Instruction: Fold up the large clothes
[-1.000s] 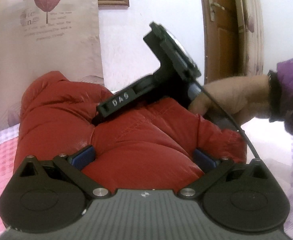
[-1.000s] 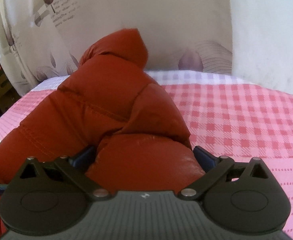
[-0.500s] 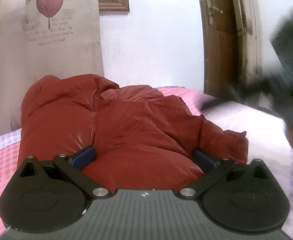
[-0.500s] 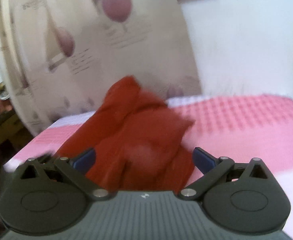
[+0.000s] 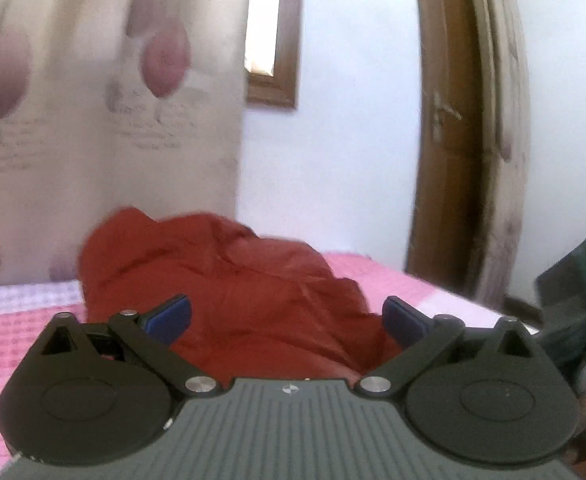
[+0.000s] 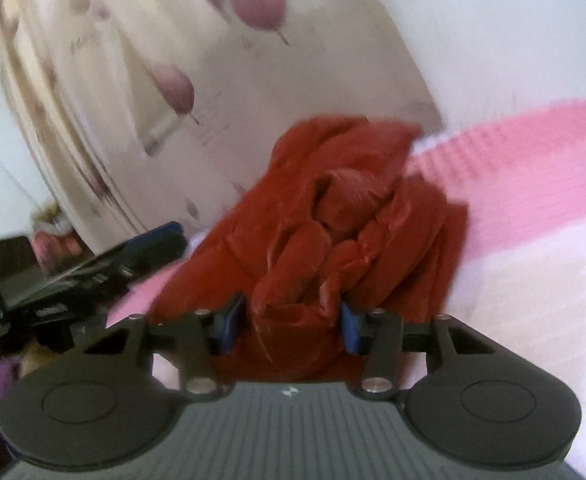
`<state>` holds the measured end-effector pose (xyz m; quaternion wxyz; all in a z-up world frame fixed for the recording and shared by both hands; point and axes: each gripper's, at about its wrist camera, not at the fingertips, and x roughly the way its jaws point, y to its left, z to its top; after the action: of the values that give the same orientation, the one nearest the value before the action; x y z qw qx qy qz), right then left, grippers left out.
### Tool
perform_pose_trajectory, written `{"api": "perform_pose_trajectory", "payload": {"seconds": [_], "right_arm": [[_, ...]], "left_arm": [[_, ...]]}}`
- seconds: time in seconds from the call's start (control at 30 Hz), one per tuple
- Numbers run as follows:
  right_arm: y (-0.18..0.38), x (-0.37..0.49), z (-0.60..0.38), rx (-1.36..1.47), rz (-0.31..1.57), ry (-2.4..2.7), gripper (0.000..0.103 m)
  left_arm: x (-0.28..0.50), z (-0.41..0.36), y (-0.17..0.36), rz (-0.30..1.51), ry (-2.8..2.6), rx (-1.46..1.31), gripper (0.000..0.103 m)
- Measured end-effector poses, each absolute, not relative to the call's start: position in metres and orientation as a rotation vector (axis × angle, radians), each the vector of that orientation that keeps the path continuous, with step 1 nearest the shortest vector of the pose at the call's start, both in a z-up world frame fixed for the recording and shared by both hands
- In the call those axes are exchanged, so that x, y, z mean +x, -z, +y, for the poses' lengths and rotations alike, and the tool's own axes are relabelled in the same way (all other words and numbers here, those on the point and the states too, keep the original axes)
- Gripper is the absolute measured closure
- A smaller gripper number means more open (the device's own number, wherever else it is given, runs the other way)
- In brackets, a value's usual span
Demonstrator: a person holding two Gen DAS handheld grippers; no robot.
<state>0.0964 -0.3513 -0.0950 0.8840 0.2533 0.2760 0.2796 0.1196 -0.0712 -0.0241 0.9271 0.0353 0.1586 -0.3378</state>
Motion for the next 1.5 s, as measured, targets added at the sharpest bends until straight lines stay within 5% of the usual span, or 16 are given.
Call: {"api": "perform_pose_trajectory", "payload": {"seconds": [0.1,0.17,0.33,0.63,0.83,0.9,1.33,1.5], "right_arm": [[0.125,0.102,-0.366,0.689,0.638,-0.570,0.056],[0.136,0.099,-0.380,0.778,0.631,-0.566,0.055],[0.132,0.078,-0.421,0.823,0.547,-0.512,0.025],[0.008,0.114,-0.353,0.042,0.330,-0.481,0.025],[0.012,0.183,-0.286,-0.229,0.385,-0.554,0.028],[0.032,0.204,-0.278,-0.299,0.463,-0.549,0.040],[0.101,0.223,-0.302,-0.107,0.517,-0.568,0.030],[0.066,0.249,-0.303,-0.129,0.682,-0.609,0.027]], "left_arm": [[0.120,-0.099,0.041,0.361,0.743,0.156,0.032],[0.116,-0.114,0.056,0.349,0.764,0.213,0.032],[0.113,-0.128,0.072,0.299,0.744,0.271,0.030],[0.105,-0.132,0.084,0.270,0.729,0.283,0.020],[0.105,-0.134,0.087,0.282,0.729,0.292,0.016],[0.106,-0.133,0.088,0.290,0.735,0.280,0.015],[0.118,-0.140,0.100,0.365,0.761,0.242,0.017],[0.123,-0.146,0.101,0.388,0.770,0.282,0.013]]}}
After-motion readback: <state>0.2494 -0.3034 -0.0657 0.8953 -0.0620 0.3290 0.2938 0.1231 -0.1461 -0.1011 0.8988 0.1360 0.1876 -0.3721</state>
